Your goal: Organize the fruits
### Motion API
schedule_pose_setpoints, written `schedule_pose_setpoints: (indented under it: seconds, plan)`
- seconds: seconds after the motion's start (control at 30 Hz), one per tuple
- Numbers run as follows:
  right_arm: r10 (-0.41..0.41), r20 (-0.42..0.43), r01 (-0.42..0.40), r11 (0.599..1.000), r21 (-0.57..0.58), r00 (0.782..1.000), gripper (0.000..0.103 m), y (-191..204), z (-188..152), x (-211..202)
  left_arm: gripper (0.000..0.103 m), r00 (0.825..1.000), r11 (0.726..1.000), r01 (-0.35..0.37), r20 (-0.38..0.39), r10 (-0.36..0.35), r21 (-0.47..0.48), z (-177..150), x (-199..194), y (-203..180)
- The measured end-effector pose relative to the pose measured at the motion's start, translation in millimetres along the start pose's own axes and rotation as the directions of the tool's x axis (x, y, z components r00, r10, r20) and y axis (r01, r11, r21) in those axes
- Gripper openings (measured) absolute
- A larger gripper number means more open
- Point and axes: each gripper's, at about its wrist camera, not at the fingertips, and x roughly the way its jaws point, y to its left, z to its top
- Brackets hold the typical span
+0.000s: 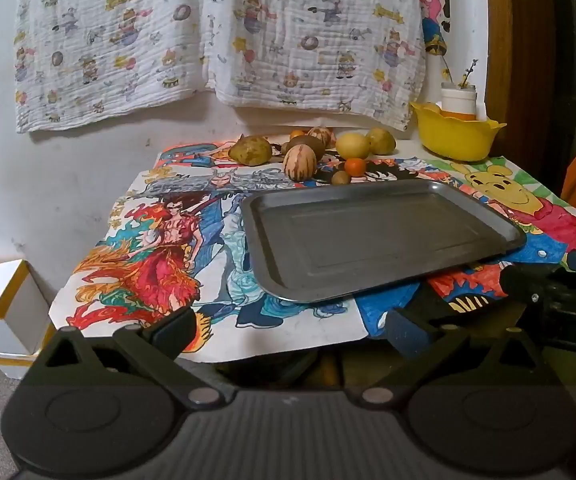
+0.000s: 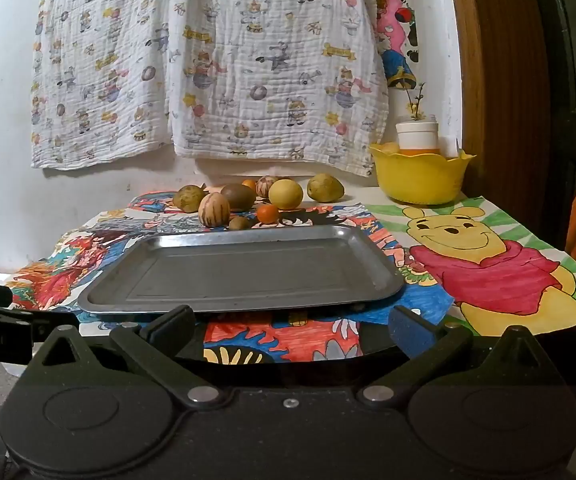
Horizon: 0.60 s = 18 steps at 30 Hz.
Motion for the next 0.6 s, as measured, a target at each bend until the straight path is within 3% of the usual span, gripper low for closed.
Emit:
schedule_pose_setpoints:
  seconds: [0.6]
  plan:
    - [0.0,0.003,0.0,1.0,0.0,1.0,0.103,0.7,-0.1,-0.9,0.103,1.0,1.0,0.001,0.002,-0.001,0.0,0.0,-0.1,0.0]
